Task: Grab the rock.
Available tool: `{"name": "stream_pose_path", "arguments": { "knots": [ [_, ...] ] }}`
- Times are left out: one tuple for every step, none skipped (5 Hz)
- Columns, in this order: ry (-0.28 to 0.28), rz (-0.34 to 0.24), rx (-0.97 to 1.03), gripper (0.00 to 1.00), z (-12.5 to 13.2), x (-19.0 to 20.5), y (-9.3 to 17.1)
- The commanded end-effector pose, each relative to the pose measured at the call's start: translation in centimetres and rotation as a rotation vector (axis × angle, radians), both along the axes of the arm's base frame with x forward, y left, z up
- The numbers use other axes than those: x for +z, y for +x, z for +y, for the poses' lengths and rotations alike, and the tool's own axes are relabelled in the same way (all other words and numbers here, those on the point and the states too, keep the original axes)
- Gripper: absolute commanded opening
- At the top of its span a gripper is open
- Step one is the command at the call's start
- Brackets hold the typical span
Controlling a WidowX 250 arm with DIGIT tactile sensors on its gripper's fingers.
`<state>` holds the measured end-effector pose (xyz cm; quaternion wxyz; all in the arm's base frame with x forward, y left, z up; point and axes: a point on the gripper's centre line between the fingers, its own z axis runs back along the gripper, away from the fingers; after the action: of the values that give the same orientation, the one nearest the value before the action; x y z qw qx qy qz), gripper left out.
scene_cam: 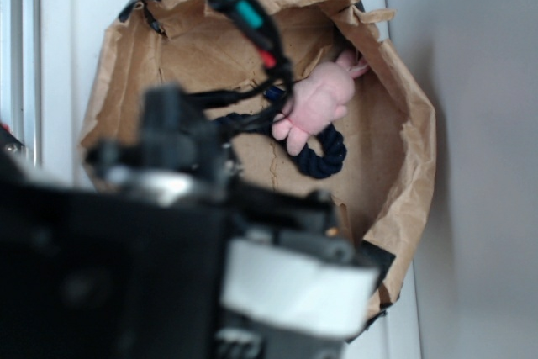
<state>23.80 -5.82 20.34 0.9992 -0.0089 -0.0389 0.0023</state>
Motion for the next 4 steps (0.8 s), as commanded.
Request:
{"name": "stream_pose_path", "arguments": {
  "knots": [
    [-0.025, -0.031, -0.012, 1.00, 2.0, -0.5, 2.1],
    [-0.010, -0.034, -0.001, 1.00, 2.7, -1.4, 2.5],
    [-0.001, -0.025, 0.023, 1.00, 3.7, -1.9, 3.0],
    [-0.001, -0.025, 0.023, 1.00, 3.7, -1.9, 3.0]
  ]
}}
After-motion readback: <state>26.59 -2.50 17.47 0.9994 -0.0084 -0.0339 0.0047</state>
